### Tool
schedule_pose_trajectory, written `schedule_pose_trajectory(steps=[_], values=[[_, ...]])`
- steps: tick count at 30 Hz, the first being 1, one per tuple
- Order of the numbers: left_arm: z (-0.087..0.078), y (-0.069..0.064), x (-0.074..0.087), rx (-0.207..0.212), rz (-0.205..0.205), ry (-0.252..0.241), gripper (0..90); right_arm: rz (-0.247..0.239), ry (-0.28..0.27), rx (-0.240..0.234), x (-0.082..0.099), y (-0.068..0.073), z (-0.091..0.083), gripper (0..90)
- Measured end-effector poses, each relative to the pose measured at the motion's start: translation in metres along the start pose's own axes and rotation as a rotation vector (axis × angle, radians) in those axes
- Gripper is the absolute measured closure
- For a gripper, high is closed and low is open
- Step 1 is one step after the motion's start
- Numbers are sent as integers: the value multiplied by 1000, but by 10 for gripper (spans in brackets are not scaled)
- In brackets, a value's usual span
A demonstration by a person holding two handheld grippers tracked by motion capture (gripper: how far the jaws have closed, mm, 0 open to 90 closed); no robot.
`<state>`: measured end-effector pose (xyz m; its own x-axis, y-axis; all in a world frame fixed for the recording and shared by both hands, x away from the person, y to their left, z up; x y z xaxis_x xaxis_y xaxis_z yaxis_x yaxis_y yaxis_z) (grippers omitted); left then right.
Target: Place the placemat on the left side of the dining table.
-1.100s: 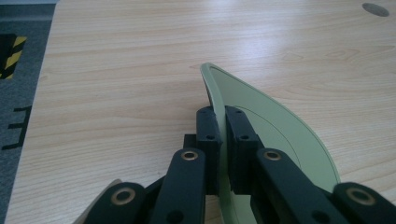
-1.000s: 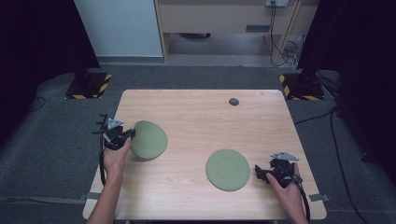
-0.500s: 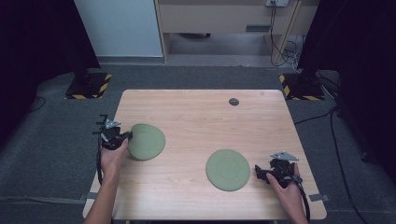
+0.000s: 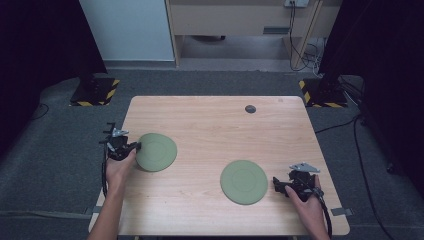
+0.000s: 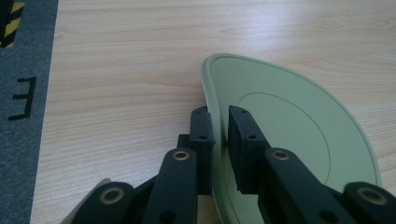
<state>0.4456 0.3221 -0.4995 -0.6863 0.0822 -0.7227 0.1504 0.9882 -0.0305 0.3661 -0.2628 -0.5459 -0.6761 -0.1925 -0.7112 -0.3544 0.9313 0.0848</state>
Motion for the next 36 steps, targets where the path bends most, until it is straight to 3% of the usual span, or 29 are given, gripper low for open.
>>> schedule_pose_trajectory(steps=[5, 10, 14, 18, 22, 24, 28, 36], values=[[2, 2, 2, -4, -1, 21, 776, -3, -1, -1, 0, 0, 0, 25], [3, 4, 2, -40, 14, 26, 689, -3, -1, 0, 0, 0, 0, 25], [1, 5, 1, -40, 18, 15, 677, -3, -1, 0, 0, 0, 0, 25], [0, 3, 0, -42, 12, 9, 578, -3, -1, 0, 0, 0, 0, 25], [0, 1, -1, -27, -7, -5, 535, -3, -1, 0, 0, 0, 0, 26], [0, -1, -2, -9, -28, -15, 416, -2, -1, 0, 0, 0, 0, 25], [1, -7, -5, -22, 6, -9, 332, -3, -1, 0, 0, 0, 0, 25], [1, -13, -10, -8, 3, -24, 153, -3, -1, 0, 0, 0, 0, 25]])
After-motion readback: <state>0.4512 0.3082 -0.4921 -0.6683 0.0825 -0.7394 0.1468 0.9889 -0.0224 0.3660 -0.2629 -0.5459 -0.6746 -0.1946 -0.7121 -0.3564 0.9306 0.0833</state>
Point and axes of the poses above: each handheld gripper's, and its own axes: z roughly forward along the jaws, x roughly out of its underside, y roughly to its left, the point moved 1 cm from there along z, roughly forward along the jaws, and after that the axes turned 7 degrees about -x, right-handed, at the moved point
